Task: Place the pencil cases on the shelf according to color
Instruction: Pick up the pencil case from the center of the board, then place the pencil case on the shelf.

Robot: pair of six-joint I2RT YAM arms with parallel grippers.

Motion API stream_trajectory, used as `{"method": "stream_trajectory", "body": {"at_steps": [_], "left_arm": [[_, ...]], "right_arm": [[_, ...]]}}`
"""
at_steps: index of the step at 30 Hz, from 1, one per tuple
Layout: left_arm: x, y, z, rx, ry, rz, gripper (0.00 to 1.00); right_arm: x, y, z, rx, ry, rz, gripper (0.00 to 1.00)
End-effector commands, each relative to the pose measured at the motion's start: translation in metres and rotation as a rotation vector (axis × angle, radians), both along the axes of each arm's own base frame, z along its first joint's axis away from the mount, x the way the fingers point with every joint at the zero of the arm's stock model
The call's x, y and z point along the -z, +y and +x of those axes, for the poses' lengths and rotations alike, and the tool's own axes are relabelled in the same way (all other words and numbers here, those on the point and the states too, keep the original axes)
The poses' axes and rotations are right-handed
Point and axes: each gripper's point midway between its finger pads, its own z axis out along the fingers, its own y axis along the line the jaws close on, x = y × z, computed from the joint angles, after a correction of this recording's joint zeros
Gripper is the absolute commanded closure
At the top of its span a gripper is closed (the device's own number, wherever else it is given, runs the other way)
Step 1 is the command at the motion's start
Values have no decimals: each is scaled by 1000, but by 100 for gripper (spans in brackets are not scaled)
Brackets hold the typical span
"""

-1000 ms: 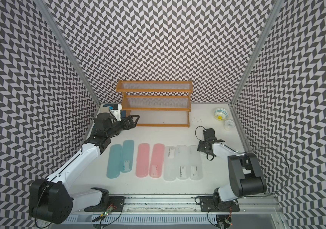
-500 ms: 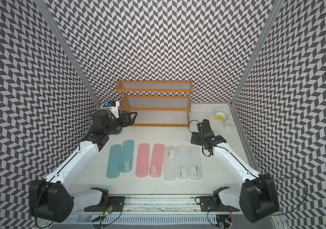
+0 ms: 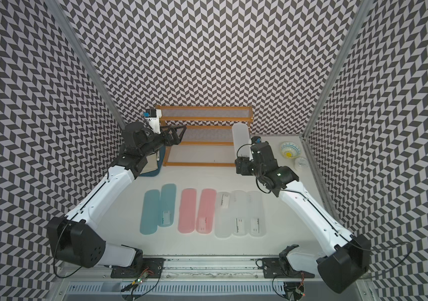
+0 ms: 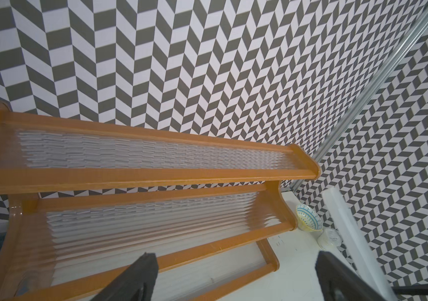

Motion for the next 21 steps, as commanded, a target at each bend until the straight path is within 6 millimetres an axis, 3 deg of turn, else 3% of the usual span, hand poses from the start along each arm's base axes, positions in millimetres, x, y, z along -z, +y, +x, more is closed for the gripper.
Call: {"method": "stream_trajectory", "body": {"at_steps": [1,7,10,15,21], "left_arm": [[0,-5,4,29,-53,18,0],[27,-19,0,111,-3,31,0],[39,-16,-4,95,23,42,0],[37,-17,-12,99,8,35,1],[42,-18,-10,99,27,38,0]], "right_arm": [[-38,7,24,19,-124,21,29],[-66,13,61,70,-172,-2,28],[-76,17,85,91,-187,-15,28],[-91,19,124,103,-213,2,28],[-94,11,157,121,-212,21,27]]}}
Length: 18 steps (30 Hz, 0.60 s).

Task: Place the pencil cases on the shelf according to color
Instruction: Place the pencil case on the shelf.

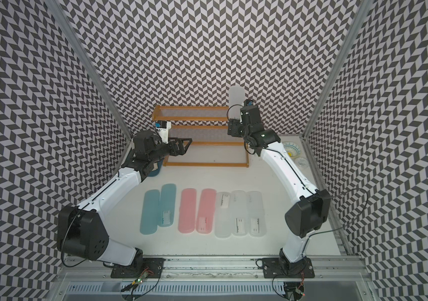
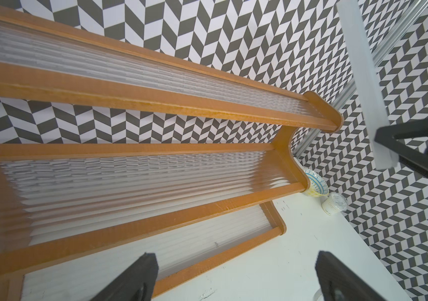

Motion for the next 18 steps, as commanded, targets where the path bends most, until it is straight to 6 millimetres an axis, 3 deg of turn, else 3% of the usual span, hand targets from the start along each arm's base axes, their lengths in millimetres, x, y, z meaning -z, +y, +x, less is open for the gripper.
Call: {"method": "stream_trajectory", "body": {"at_steps": [1,6,10,18], "left_arm": [[-23,-4,-7,20,-67,-5,1],[-26,-3,-8,21,-75,-11,0],[-24,-2,-7,8,-68,-11,0],[-22,4,-3,-33,-63,4,1]], "right_arm": [[-18,-8,16,18,-52,9,26],[-6,-12,31,20,-23,-4,25],[3,-9,35,15,11,-3,18],[0,-10,34,19,14,19,11]]}}
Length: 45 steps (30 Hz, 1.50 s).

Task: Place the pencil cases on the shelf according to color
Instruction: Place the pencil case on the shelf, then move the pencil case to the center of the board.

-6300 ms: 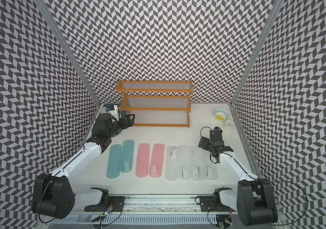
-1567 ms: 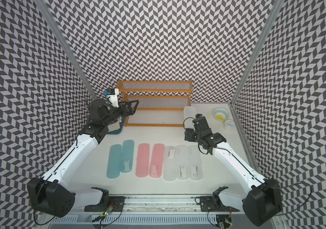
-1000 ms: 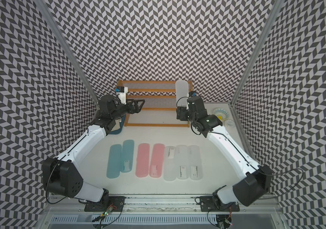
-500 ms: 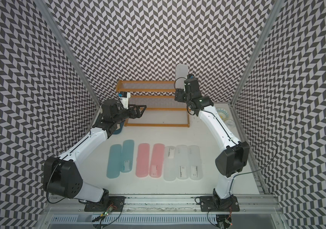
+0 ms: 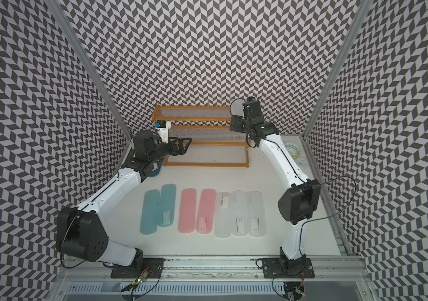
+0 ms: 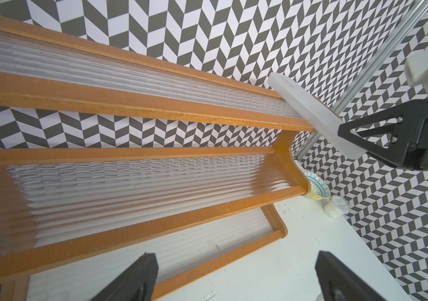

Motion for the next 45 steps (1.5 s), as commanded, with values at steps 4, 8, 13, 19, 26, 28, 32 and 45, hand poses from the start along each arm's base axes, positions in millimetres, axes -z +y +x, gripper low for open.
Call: {"method": "stream_trajectory", "body": {"at_steps": [4,8,13,19,26,28,32,45], "left_arm": [[-17,1,-3,-10,-49,1,0],[-15,1,-3,-9,-48,6,1],[-13,2,-2,-15,-50,17,1],[-12,2,-2,-16,-56,28,1],[-17,-3,-7,-17,-85,57,0],[-19,-6,-10,-11,-90,43,0],[-15,-10,-15,3,-56,13,1],[20,30,-55,-147,-3,98,0]], "right_arm": [[-29,6,0,-31,-68,48,10],[-60,6,-7,-55,-135,64,8],[-104,-8,-31,-44,-225,48,5],[-88,-32,-77,-13,-226,-1,3],[-23,-53,-145,-9,-184,41,4],[-8,-53,-160,-20,-162,84,5],[32,-58,-182,-10,-68,95,7],[204,-67,-235,67,398,86,7]]}}
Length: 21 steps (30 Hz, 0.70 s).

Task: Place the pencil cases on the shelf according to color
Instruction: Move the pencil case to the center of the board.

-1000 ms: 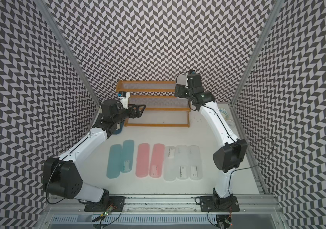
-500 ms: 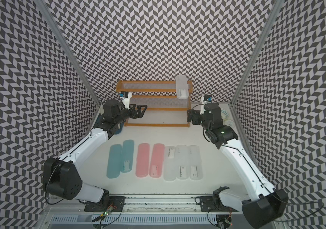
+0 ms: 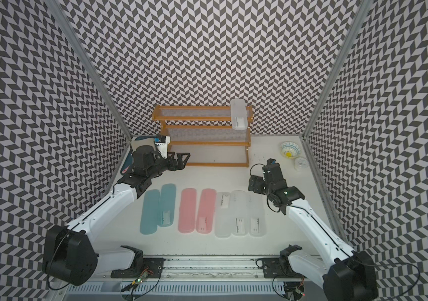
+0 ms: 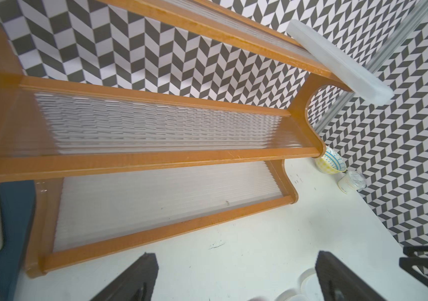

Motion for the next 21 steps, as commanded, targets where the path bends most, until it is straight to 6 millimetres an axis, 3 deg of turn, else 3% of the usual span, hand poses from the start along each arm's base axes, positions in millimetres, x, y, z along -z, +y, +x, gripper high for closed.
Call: {"method": "stream_trajectory", "body": {"at_steps": [1,4,9,16,21], "left_arm": [[-21,17,-3,-84,-76,35,0],[-22,21,-4,-103,-86,47,0],[-18,22,2,-109,-66,70,0],[-17,21,3,-105,-58,63,0],[-19,22,2,-106,-65,61,0]], "right_arm": [[29,6,-11,23,87,53,8],[57,2,-21,29,152,26,8],[85,-2,-28,20,224,-36,8],[107,7,-33,-19,281,-93,8],[120,-5,-35,22,325,-173,8]]}}
